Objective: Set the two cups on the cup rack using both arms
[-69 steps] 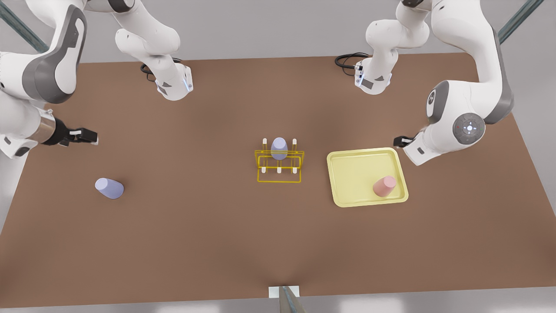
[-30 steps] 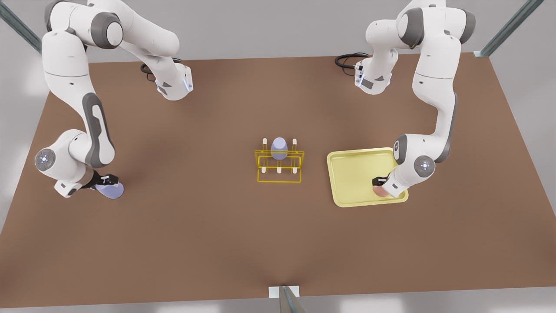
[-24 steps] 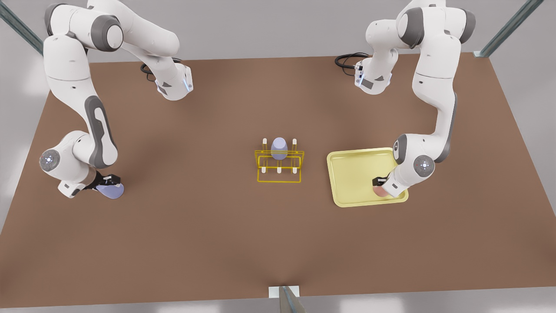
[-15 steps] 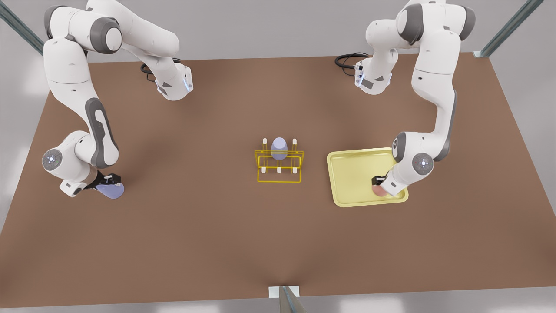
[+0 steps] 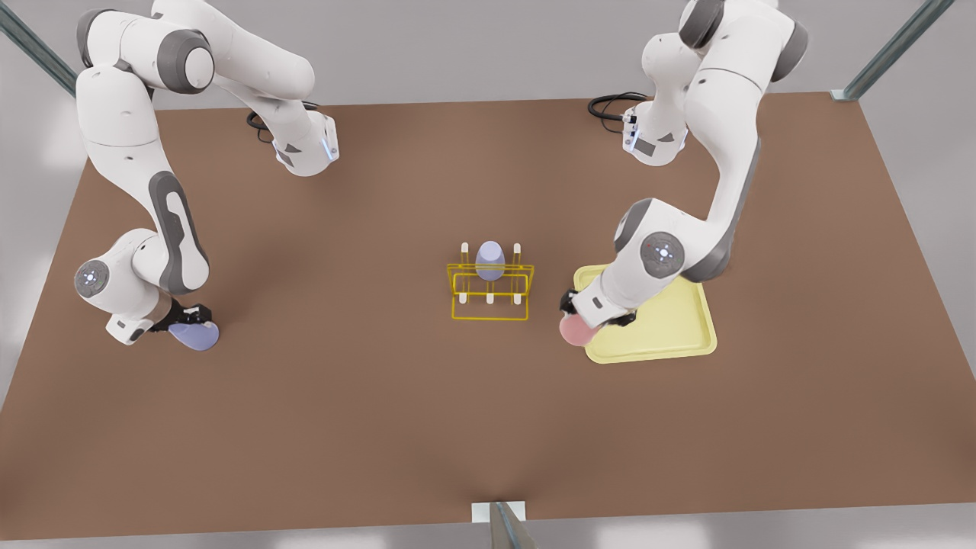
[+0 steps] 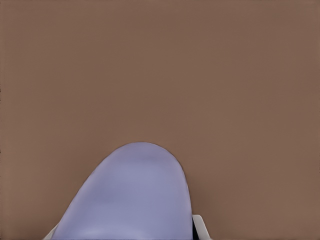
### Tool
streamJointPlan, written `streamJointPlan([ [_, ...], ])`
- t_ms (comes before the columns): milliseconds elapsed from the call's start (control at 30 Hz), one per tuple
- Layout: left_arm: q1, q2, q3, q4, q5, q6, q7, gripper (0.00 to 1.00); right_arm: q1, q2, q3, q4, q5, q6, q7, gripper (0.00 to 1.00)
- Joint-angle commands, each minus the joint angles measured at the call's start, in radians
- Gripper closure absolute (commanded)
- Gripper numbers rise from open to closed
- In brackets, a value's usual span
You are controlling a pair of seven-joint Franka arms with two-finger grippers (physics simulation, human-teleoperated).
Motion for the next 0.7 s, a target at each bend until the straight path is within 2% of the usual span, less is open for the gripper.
streamJointPlan([
  [0, -0.014, 0.036, -0.027, 0.056, 0.0, -0.081, -0.44, 0.2, 0.0, -0.003, 0.004, 0.002, 0.02, -0.003, -0.02, 0.16],
  [100, -0.048, 0.046, -0.027, 0.06, -0.001, -0.09, -0.442, 0.2, 0.0, -0.023, 0.065, 0.007, 0.073, -0.012, -0.02, 0.16],
  [300, -0.114, 0.08, -0.027, 0.106, 0.002, -0.154, -0.474, 0.2, 0.009, -0.051, 0.308, 0.068, 0.25, -0.08, 0.001, 0.16],
  [367, -0.114, 0.097, -0.027, 0.105, 0.002, -0.15, -0.473, 0.2, 0.029, -0.048, 0.415, 0.097, 0.256, -0.08, 0.185, 0.16],
  [533, -0.129, 0.123, -0.043, 0.106, 0.002, -0.15, -0.474, 0.2, 0.284, -0.069, 0.438, 0.202, 0.256, -0.08, 0.63, 0.15],
  [667, -0.129, 0.132, -0.041, 0.108, 0.002, -0.145, -0.474, 0.2, 0.307, -0.104, 0.521, 0.223, 0.256, -0.08, 0.819, 0.15],
])
